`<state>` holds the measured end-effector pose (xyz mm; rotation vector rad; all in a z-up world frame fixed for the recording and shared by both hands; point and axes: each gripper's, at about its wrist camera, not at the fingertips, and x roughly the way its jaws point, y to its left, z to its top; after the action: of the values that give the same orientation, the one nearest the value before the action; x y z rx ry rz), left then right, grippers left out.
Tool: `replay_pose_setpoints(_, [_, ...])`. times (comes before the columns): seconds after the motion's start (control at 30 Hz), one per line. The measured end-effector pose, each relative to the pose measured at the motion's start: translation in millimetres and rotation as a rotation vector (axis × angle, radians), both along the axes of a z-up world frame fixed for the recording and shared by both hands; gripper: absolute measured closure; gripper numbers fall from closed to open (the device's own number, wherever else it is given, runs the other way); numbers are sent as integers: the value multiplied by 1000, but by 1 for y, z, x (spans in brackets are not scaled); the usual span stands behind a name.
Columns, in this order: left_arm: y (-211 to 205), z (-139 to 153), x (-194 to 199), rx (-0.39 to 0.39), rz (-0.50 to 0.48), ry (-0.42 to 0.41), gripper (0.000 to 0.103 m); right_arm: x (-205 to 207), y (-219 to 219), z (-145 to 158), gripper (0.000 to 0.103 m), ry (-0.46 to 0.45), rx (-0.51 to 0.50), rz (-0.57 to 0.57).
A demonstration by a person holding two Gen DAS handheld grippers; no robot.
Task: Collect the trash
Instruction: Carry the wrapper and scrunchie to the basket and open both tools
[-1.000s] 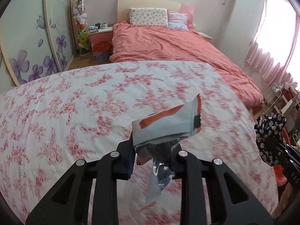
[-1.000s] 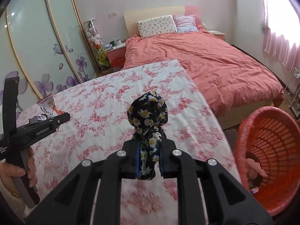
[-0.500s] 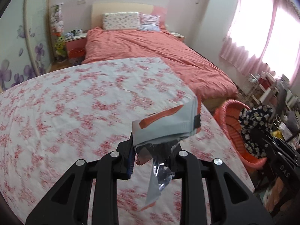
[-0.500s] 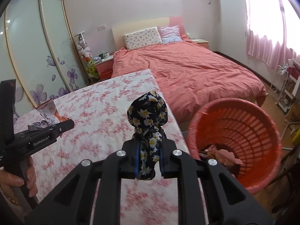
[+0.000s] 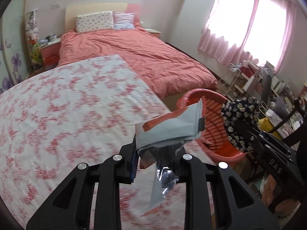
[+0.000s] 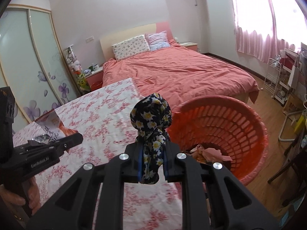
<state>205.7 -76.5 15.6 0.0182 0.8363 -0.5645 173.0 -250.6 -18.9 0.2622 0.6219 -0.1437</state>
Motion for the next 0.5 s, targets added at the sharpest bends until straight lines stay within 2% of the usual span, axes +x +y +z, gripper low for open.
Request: replay_pose_setpoints(0.5, [-107, -18, -12, -29, -198, 39, 78, -24, -87, -17, 86, -6, 48, -140])
